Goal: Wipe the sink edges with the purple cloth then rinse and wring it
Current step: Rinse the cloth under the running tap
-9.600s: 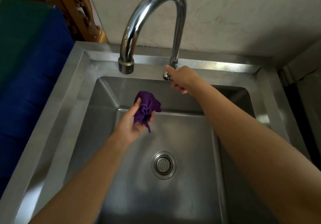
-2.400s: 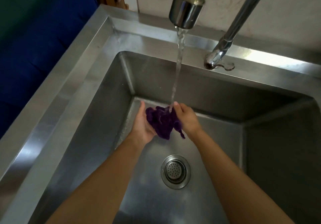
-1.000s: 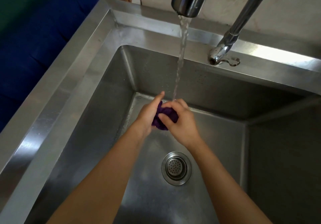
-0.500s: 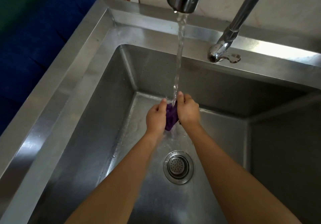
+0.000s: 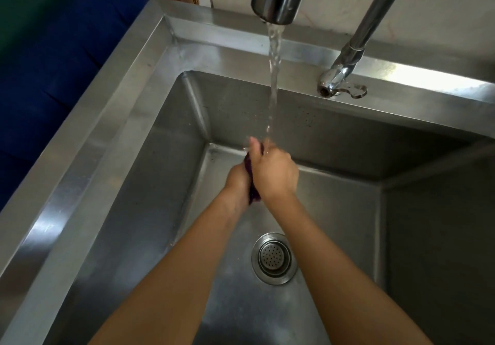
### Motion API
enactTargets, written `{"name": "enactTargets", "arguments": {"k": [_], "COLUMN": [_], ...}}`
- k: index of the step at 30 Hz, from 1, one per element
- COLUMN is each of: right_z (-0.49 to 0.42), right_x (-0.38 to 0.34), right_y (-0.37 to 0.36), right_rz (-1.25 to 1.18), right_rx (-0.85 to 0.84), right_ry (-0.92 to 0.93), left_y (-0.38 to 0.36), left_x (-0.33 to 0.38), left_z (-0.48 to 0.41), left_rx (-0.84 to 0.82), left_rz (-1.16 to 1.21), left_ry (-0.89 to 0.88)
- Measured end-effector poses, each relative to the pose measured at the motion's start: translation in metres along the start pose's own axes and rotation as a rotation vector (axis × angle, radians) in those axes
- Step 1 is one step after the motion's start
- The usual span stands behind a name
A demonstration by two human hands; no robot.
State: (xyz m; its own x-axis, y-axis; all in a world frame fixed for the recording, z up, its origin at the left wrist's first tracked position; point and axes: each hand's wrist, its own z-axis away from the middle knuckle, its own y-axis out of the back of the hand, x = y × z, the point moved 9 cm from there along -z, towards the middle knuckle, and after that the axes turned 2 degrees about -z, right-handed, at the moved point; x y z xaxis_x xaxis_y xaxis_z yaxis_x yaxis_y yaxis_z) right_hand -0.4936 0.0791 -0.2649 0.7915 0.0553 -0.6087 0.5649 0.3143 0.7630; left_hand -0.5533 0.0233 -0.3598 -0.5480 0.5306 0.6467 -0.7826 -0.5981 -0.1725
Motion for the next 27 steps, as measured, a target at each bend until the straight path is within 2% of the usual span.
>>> {"name": "enactTargets", "arguments": {"k": [3,6,11,13,15,17,18,20,22,25,27], "right_z": [-0.017,-0.026,0.004,0.02,0.027,0.018,0.009,-0.013,-0.028,-0.034,-0.027], "right_x": [0.017,0.033,0.033,0.015,-0.002,-0.005,0.0,0.02,0.042,0.059,0.065], "right_y": [0.0,-0.002,-0.021,-0.017,-0.007,0.003,0.004,-0.002,-0.005,-0.009,-0.013], "right_rz": [-0.012,-0.098,-0.542,-0.447,-0.302,-0.23,-0.208,-0.225,-0.315,-0.397,-0.43], "right_rx": [0.009,0.002,-0.31,-0.263,-0.094,0.045,0.055,0.001,-0.031,-0.031,-0.105], "right_ry": [-0.09,-0.103,-0.072,0.032,0.107,0.04,-0.03,-0.179,-0.299,-0.352,-0.37], "left_y": [0.001,0.012,0.03,0.027,0.02,0.01,0.006,0.007,0.007,0.004,0.01], "left_x": [-0.005,0.006,0.014,0.016,0.017,0.016,0.016,0.02,0.028,0.038,0.045], "left_z": [-0.002,0.005,-0.004,-0.008,-0.003,-0.001,0.001,0.007,0.013,0.023,0.022], "left_rx": [0.058,0.174,0.238,0.188,0.12,0.076,0.073,0.152,0.231,0.256,0.307], "left_rz": [-0.084,-0.126,-0.035,0.046,0.1,0.077,0.037,-0.134,-0.268,-0.307,-0.329], "left_ry": [-0.015,-0.117,-0.123,-0.125,-0.116,-0.102,-0.076,-0.073,-0.148,-0.298,-0.373]}}
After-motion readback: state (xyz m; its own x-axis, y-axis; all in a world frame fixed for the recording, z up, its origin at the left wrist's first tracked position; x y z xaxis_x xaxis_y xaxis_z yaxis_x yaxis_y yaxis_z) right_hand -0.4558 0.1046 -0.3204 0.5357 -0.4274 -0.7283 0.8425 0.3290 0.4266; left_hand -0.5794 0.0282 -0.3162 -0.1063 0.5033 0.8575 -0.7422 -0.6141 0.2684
